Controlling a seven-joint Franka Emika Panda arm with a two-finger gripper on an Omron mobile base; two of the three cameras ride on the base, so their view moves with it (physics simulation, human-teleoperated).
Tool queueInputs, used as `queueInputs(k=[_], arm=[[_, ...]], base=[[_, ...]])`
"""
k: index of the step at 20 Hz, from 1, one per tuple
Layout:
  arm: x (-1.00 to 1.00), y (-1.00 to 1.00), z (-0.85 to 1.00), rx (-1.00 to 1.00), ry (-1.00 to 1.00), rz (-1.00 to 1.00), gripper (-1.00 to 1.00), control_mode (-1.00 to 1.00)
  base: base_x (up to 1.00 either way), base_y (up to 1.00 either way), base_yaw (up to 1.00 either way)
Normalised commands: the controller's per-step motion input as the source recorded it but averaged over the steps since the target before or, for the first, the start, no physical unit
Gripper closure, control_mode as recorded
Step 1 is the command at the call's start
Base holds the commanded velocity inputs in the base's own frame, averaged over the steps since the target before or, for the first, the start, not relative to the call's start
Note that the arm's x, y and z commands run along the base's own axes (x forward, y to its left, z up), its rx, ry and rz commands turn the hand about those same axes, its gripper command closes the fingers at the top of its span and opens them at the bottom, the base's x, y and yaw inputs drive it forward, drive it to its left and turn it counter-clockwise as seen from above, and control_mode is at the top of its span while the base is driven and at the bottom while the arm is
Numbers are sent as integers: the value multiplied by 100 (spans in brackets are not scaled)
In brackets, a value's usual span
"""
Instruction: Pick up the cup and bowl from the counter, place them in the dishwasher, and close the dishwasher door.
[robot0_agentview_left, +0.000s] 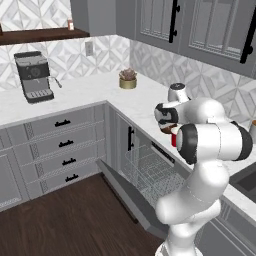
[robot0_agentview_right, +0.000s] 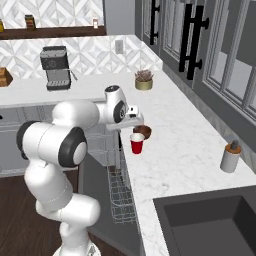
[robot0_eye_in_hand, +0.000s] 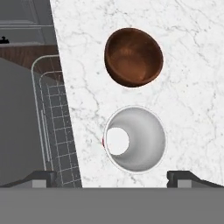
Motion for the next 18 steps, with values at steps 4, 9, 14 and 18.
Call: queueInputs(k=[4, 9, 14, 18], arm=[[6, 0, -32, 0, 0, 4, -100, -100], [0, 0, -30, 0, 0, 4, -100, -100], [19, 0, -31, 0, 0, 3, -100, -100], [35, 0, -16, 0, 0, 3, -100, -100]], base=[[0, 0, 0], [0, 0, 0], [0, 0, 0], [0, 0, 0]])
